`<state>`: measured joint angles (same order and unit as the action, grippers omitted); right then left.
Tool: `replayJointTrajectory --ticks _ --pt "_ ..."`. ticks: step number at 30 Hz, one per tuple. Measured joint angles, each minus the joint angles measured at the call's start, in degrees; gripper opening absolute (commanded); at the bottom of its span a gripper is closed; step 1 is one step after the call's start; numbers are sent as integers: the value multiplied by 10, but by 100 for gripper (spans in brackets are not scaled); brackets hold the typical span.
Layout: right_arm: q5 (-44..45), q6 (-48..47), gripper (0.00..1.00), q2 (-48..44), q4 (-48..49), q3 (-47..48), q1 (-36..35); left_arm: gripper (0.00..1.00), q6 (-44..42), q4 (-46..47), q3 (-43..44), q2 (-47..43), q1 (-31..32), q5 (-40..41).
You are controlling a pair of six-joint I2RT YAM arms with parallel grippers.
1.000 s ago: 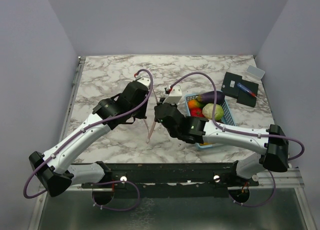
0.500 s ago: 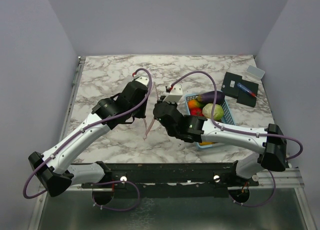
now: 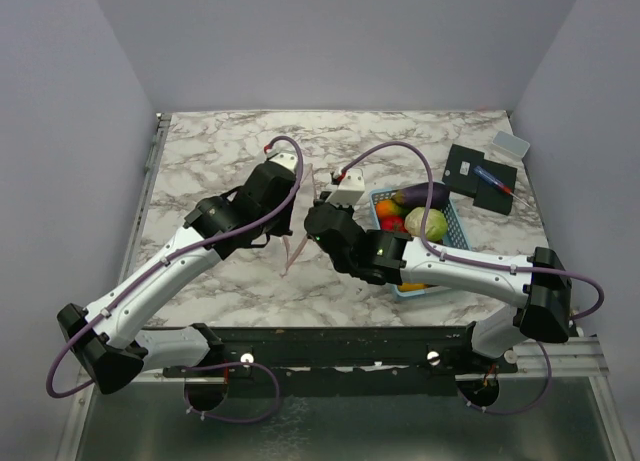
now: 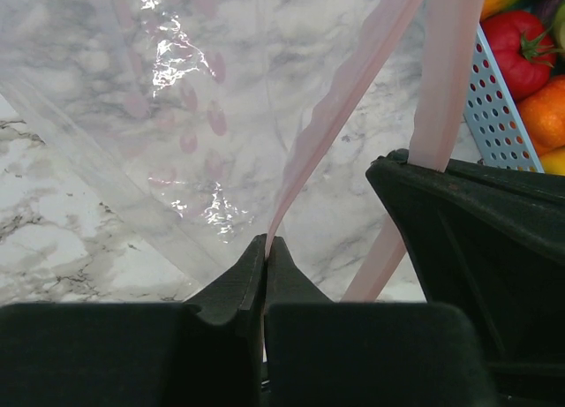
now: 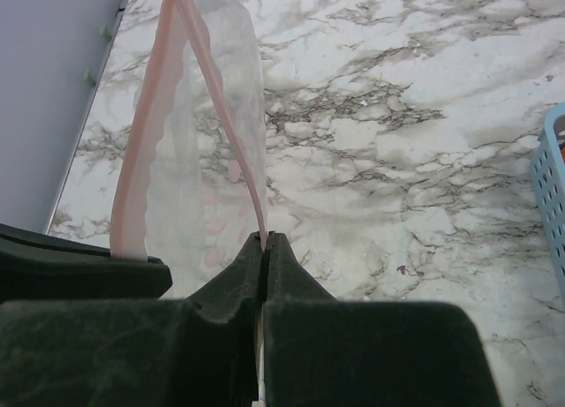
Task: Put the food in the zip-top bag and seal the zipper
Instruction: Open the zipper of the food storage bag at the center of the board.
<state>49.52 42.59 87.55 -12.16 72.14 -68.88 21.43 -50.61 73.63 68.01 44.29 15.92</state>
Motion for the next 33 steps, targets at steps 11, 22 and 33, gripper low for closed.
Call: replayJointTrajectory --ticks 11,22,33 --pt "-14 19 1 0 -10 -12 0 0 -9 -7 54 6 3 22" --pt "-56 58 1 -2 -19 -82 33 0 -27 -54 96 6 3 101" --pt "-151 69 1 -5 23 -129 77 0 -31 -93 94 15 7 146"
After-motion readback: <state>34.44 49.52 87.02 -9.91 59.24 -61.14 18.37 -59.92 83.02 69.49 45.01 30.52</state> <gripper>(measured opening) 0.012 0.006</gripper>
